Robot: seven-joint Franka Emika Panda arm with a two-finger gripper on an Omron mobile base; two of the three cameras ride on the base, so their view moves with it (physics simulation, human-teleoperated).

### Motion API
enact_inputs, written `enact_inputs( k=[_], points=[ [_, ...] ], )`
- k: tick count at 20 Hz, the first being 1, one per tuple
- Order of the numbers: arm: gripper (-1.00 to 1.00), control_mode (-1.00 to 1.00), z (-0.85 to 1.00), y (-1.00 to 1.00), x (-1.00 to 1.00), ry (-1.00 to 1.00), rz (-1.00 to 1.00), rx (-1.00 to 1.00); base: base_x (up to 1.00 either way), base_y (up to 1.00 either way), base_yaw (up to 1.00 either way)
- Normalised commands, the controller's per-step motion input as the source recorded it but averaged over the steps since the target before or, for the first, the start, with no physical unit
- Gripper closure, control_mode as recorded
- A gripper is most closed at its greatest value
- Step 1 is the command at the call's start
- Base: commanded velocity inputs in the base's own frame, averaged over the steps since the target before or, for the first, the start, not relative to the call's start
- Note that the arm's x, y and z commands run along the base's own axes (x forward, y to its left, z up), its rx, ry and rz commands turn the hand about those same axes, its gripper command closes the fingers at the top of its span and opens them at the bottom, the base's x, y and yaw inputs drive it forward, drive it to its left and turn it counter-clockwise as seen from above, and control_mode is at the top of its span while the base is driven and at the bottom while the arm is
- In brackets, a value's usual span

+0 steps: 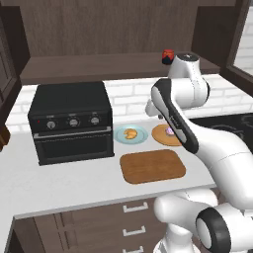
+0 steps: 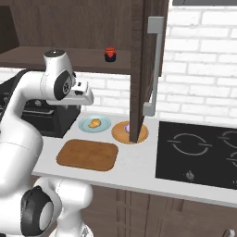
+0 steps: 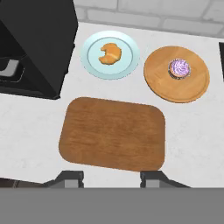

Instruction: From the different types of pastries on the counter, select a croissant and place it on the cutting board. Then retrieve a jar of jam from the cabinet and place it alongside the croissant on the cutting board.

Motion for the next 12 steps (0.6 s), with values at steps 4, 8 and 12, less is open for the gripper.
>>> enact_inputs(
  k=[4, 8, 12],
  points=[
    [-1.00, -1.00, -0.07, 0.00, -0.01, 0.00, 0.00, 0.00, 0.00, 0.00, 0.00],
    [-1.00, -1.00, 0.00, 0.00, 0.00, 0.00, 0.00, 0.00, 0.00, 0.00, 0.00],
    [-1.00, -1.00, 0.00, -0.11, -0.26, -0.12, 0.00, 0.00, 0.00, 0.00, 0.00]
  ],
)
